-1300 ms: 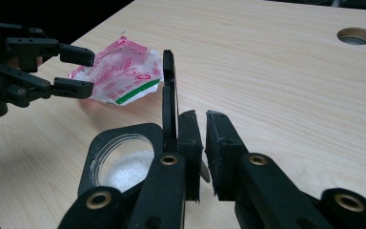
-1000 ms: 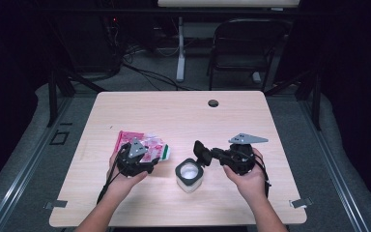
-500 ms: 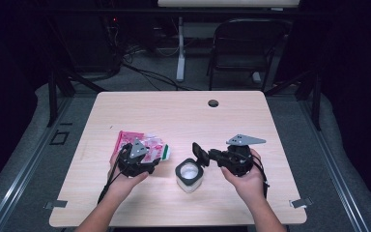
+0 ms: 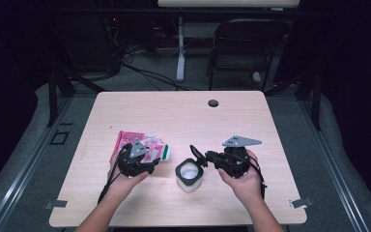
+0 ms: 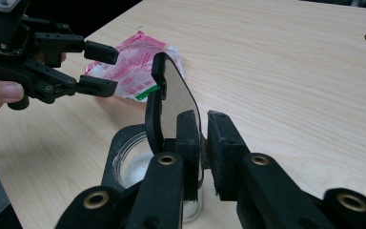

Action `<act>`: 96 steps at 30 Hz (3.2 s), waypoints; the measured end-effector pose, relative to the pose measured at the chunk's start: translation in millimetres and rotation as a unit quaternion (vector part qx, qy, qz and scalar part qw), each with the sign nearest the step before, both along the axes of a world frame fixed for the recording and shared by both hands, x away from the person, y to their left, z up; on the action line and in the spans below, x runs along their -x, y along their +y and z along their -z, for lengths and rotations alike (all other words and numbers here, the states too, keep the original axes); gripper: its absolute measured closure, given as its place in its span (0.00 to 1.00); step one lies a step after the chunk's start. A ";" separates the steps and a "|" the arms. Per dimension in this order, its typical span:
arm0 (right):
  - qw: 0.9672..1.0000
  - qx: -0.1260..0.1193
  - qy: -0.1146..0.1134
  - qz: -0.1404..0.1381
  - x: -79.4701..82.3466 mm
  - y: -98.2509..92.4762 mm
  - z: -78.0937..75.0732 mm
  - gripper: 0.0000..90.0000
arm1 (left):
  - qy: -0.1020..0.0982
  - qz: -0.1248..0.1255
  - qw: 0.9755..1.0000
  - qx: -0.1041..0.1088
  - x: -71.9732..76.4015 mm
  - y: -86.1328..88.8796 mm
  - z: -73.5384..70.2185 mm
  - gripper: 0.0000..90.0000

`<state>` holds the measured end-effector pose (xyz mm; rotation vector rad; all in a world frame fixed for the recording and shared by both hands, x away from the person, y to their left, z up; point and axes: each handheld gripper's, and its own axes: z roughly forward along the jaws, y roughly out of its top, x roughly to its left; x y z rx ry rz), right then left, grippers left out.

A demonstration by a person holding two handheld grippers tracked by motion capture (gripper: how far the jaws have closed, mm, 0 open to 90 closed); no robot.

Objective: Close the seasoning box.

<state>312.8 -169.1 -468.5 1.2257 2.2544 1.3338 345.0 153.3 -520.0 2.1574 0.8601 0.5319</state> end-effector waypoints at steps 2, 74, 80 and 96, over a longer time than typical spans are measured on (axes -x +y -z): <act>1.000 -0.001 0.000 -0.002 -0.1 1.5 1.4 0.92 | 0.000 0.000 1.000 0.000 -0.3 0.2 0.4 0.45; 0.999 0.031 -0.004 0.015 -10.3 1.1 19.5 0.52 | -0.008 -0.036 0.999 0.026 -10.7 15.6 -14.0 0.45; 0.999 0.036 -0.002 0.027 -5.1 -16.8 18.4 0.48 | -0.006 -0.041 0.999 0.029 -13.8 16.1 -16.8 0.45; 0.997 0.049 -0.003 0.064 11.0 -61.7 17.7 0.47 | 0.001 -0.041 0.999 0.020 -11.9 35.3 -30.3 0.45</act>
